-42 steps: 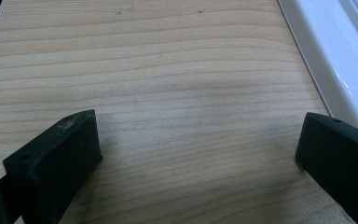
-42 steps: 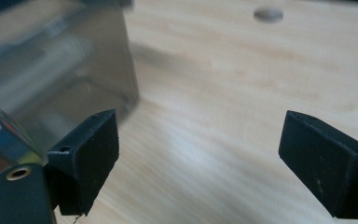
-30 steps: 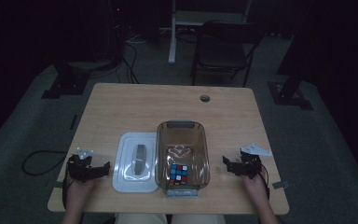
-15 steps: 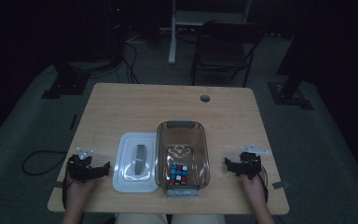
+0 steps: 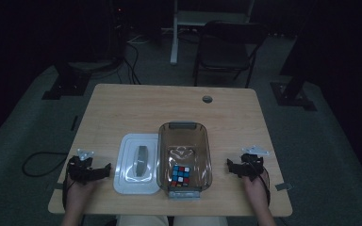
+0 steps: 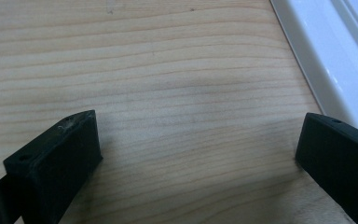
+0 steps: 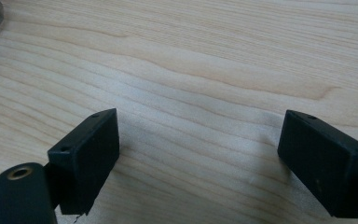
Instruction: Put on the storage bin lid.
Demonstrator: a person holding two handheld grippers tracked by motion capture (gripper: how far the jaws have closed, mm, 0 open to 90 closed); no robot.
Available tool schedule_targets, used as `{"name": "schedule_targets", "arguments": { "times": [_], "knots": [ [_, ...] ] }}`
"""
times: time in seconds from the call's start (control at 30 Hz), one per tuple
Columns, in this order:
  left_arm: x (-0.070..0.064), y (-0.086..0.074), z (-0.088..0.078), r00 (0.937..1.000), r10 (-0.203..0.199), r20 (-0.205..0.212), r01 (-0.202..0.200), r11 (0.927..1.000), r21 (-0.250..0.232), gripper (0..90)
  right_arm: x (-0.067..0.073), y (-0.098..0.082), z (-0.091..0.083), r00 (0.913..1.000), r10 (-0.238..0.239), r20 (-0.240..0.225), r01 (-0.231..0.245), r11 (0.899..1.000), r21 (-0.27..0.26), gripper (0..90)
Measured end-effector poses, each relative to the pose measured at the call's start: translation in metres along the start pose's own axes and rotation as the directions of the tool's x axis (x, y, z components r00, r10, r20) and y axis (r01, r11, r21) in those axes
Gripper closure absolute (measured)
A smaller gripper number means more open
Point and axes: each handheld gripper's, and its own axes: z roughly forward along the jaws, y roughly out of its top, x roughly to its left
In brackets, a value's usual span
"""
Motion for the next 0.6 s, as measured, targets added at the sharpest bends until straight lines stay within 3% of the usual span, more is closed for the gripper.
{"name": "schedule_targets", "arguments": {
  "times": [0.13, 0.6],
  "knots": [
    [0.000, 0.003, -0.003, 0.9996, -0.024, 0.015, 0.024, 0.9995, 0.022, 0.6, 0.000, 0.000, 0.000, 1.0000, 0.000, 0.000, 0.000, 1.000, 0.000, 12.4],
    [-0.019, 0.014, -0.020, 0.9995, 0.001, 0.030, -0.002, 1.0000, 0.010, 0.7, 0.000, 0.000, 0.000, 1.0000, 0.000, 0.000, 0.000, 1.000, 0.001, 12.4]
  ]
}}
